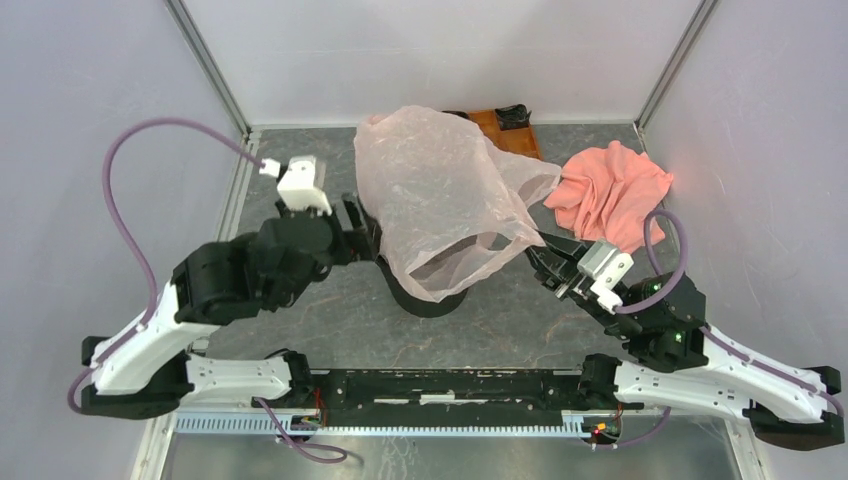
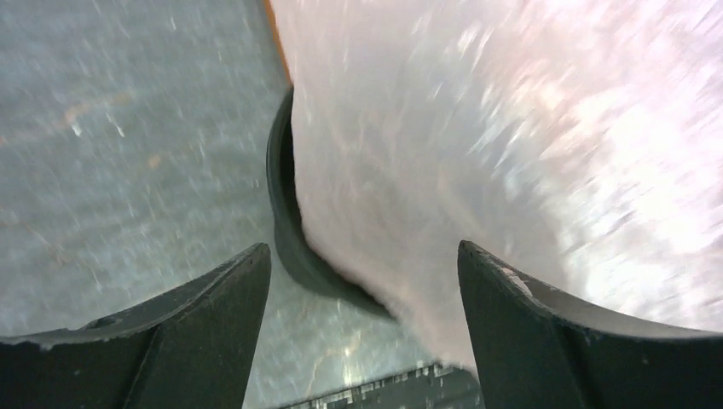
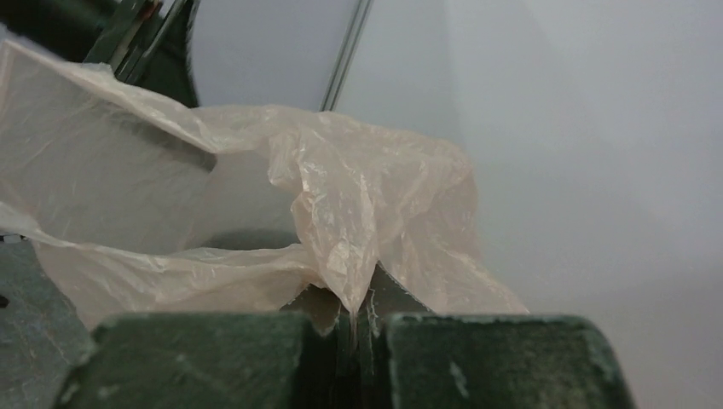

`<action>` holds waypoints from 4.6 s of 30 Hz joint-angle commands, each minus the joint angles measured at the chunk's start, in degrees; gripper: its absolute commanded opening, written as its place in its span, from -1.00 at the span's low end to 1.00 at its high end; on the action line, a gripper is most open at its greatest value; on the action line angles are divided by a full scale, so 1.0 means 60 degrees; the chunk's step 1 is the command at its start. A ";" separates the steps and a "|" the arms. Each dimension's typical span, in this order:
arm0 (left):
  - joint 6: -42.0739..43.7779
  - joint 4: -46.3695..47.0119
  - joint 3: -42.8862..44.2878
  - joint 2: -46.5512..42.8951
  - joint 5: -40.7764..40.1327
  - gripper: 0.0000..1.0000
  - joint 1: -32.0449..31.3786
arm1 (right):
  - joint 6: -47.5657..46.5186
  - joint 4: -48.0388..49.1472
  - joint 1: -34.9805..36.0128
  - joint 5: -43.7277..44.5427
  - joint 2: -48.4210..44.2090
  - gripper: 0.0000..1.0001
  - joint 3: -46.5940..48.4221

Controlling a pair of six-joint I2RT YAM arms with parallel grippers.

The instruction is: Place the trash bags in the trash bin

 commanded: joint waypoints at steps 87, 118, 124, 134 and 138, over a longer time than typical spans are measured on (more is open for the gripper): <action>0.3427 0.3464 -0.2116 -0.3410 0.7458 0.90 0.5179 | 0.2984 0.1274 0.0003 0.3017 0.2168 -0.99 0.0899; 0.0331 0.8761 -0.6638 -0.0424 0.9025 0.10 0.5178 | 0.2872 0.0947 -0.0220 0.2078 0.3540 -0.99 0.1276; 0.0957 0.8069 -0.5598 -0.1143 0.9357 0.28 0.5179 | 0.2510 0.0162 -0.0354 0.1433 0.4229 -0.99 0.2047; 0.2741 0.5426 -0.3989 -0.2854 0.9097 0.87 0.5177 | 0.1825 -0.2272 -0.0365 -0.0288 0.5230 -0.99 0.4098; 0.2808 0.4287 -0.3858 -0.3817 0.7786 0.94 0.5178 | 0.2717 -0.2463 -0.0376 -0.0691 0.6068 -0.99 0.4739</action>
